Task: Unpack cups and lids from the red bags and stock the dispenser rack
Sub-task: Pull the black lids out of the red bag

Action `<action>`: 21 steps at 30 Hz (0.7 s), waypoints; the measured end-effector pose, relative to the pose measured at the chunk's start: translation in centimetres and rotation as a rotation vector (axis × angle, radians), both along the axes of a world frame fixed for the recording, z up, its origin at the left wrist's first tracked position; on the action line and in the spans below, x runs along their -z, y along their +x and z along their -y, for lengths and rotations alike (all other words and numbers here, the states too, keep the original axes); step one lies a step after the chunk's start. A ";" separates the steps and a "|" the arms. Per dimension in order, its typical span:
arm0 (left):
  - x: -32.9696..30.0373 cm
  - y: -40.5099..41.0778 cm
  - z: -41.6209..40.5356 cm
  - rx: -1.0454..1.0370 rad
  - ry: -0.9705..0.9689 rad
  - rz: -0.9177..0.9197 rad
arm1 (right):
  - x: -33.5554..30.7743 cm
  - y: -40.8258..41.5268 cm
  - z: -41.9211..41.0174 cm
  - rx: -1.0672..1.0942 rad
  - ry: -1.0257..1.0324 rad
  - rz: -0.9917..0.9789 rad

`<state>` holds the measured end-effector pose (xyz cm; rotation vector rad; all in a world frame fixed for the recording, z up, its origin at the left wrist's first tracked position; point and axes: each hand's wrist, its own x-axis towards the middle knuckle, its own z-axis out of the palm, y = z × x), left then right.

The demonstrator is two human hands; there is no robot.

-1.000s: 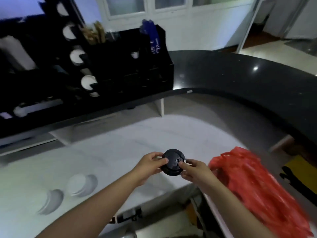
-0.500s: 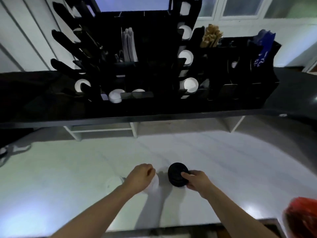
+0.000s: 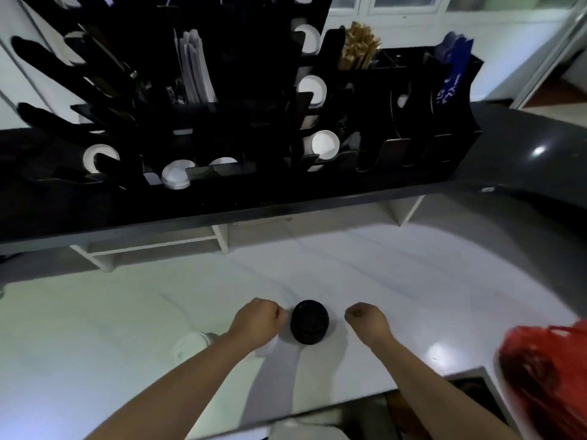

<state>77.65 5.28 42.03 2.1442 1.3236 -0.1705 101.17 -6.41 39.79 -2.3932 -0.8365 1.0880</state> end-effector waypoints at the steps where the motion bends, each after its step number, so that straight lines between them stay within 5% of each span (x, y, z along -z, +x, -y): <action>1: -0.3 1.0 0.0 0.037 0.000 0.001 | -0.3 0.7 0.4 0.028 0.019 0.003; 11: -1.4 16.5 4.8 0.523 -0.074 0.180 | -4.1 9.3 12.9 0.460 0.232 0.094; 21: -3.0 33.8 20.9 0.975 0.034 0.286 | -6.4 19.7 32.4 0.700 0.327 0.300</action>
